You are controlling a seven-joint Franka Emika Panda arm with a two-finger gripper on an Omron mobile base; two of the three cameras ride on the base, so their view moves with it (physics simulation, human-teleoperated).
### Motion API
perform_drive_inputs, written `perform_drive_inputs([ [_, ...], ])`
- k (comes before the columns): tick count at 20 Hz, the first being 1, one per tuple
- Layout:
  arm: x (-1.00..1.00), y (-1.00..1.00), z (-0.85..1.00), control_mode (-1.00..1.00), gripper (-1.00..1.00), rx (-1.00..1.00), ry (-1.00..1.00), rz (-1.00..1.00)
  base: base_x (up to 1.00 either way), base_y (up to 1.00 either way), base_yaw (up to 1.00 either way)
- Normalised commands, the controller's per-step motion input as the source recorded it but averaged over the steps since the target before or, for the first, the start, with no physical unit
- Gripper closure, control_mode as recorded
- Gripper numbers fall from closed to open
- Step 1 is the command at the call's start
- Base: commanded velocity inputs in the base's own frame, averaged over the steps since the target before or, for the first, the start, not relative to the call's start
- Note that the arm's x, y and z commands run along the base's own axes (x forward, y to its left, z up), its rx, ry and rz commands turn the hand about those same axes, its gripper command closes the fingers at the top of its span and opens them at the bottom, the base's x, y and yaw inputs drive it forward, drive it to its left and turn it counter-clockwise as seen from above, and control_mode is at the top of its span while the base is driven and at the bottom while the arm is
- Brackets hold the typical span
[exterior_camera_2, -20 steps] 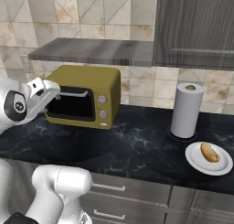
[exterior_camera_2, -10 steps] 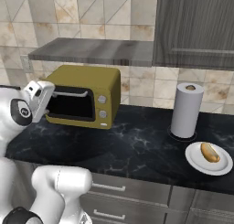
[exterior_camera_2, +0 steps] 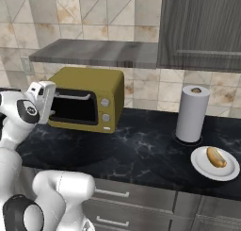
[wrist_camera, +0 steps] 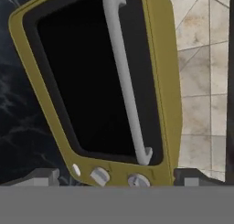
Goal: Open the toaster oven door. Place the hotdog bun on the top rack in the toaster oven and place the chicken drumstick on the bottom rack.
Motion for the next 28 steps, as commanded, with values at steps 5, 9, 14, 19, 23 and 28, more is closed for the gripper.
perform_drive_inputs([
  [5,0.3,0.12,-0.01,-1.0,-1.0,-0.08,0.0,0.03,0.0,0.0,0.0],
  [9,0.23,0.04,0.0,-1.0,-1.0,-0.01,0.0,0.02,0.0,0.0,0.0],
  [14,0.2,0.0,0.0,-1.0,-1.0,0.0,0.01,0.05,0.0,0.0,0.0],
  [19,0.23,0.0,0.0,-1.0,-1.0,0.0,0.0,0.02,0.0,0.0,0.0],
  [23,0.18,0.05,-0.08,-1.0,-1.0,0.0,0.0,0.0,0.0,0.0,0.0],
  [28,0.2,0.07,-0.14,-1.0,-1.0,0.0,0.0,0.0,0.0,0.0,0.0],
])
